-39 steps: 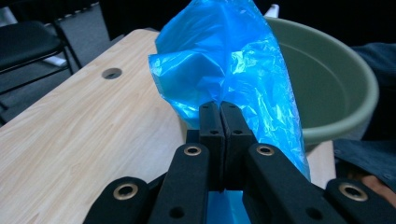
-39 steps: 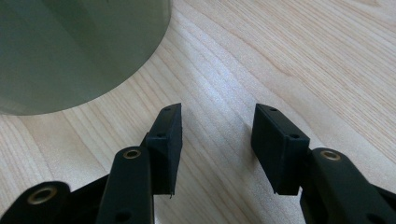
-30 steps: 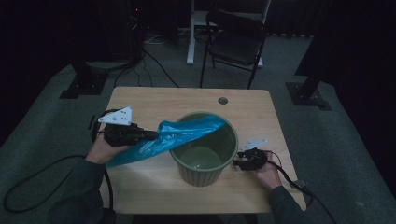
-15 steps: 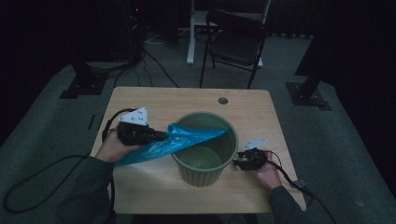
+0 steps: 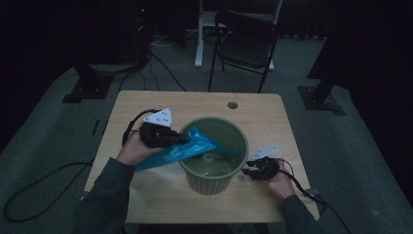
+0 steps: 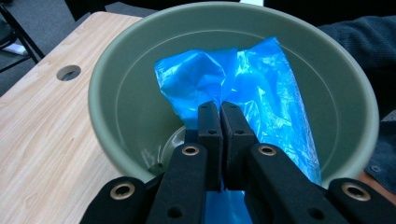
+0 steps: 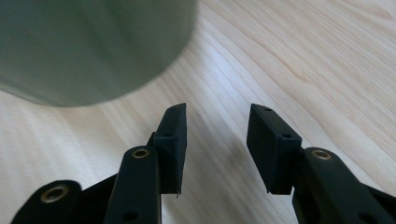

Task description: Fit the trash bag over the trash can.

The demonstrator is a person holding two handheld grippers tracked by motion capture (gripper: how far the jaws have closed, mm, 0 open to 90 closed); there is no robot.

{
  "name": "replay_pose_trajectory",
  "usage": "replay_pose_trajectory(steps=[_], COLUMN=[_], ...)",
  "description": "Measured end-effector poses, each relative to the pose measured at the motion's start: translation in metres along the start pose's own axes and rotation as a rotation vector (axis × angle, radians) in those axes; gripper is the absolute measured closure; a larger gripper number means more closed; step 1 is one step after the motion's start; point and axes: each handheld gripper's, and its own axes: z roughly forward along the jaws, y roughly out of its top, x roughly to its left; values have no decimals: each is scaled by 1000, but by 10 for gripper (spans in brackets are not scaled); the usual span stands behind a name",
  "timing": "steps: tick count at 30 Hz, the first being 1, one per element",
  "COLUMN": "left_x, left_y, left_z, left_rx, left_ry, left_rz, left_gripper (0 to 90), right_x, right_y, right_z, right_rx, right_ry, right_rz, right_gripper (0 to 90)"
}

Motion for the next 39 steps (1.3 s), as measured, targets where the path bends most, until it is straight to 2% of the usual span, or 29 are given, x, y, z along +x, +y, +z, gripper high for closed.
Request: replay_pose_trajectory(steps=[3,12,14,19,24,27,34,38,39], left_x=[0,2,3,6,11,13,8,5,6], left_y=[2,7,9,16,25,29,48,56,57], left_z=[6,17,22,30,38,45,62,71,72], left_rx=[9,25,34,56,62,92,172,210,208], left_ry=[2,6,19,44,55,72,116,120,118], left_rz=[-4,-18,-20,-20,-30,-32,14,38,36], left_gripper=[878,876,876,874,871,868,850,828,815], right_x=[6,16,19,20,22,23,23,24,24], right_y=[4,8,9,12,14,14,15,17,17], right_z=[-3,-8,-9,-9,-8,-8,-8,-9,-9], right_rx=[-21,-42,-54,-71,-64,-66,-70,-74,-77], right_ry=[28,70,89,104,107,110,101,98,98], right_rz=[-15,-46,-47,-45,-52,-52,-50,-50,-50], right_gripper=[576,578,581,585,591,593,595,599,601])
